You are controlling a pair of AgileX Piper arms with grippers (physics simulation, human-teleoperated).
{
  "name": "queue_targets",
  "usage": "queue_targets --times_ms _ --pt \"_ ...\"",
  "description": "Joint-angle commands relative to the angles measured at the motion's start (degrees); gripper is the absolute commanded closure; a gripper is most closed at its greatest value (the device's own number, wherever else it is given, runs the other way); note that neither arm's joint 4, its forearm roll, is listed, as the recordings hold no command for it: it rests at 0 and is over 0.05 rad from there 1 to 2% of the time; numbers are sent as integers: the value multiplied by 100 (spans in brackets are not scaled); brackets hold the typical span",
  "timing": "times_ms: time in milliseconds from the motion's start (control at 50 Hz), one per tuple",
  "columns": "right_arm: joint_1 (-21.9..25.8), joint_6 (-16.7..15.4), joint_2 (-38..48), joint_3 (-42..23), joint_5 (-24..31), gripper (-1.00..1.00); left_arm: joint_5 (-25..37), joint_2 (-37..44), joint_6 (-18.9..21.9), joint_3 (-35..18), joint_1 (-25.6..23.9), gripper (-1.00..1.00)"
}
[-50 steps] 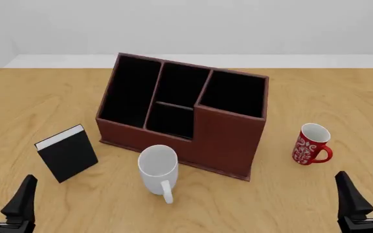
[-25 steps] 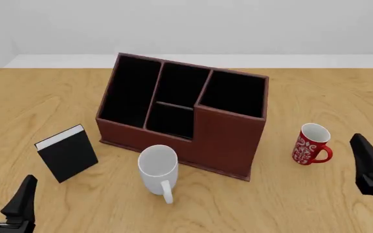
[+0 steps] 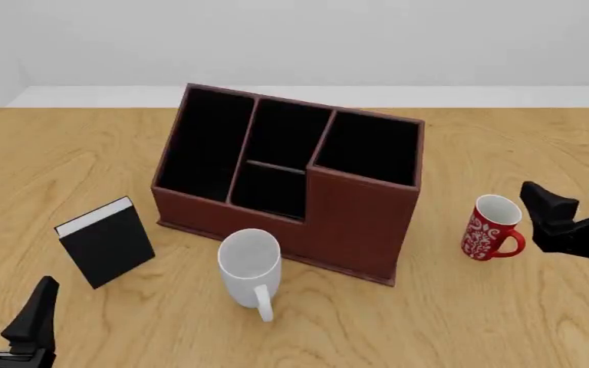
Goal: Pick up the red mug and place it to the right of the caddy.
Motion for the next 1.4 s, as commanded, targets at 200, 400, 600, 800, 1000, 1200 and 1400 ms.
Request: queue_targets --times_ms 200,400,600,800,1000,1200,1400 --pt "-244 -508 886 -224 50 -100 0 0 -1 0 1 -100" --pt "-355 -747 1209 -402 21 -100 0 1 0 0 0 -100" --pt "-397 -873 1571 -357 -195 -100 0 1 -2 0 1 -100" --pt "-561 -980 2198 -17 -717 -100 0 0 0 0 1 -100" --pt "-680 -1092 2706 35 -1052 -100 0 0 0 0 0 -100" --pt "-772 -1164 3074 82 -1304 -100 0 1 1 0 0 -100" --pt "-830 -1191 3373 208 -1564 -100 0 -1 0 0 0 -100"
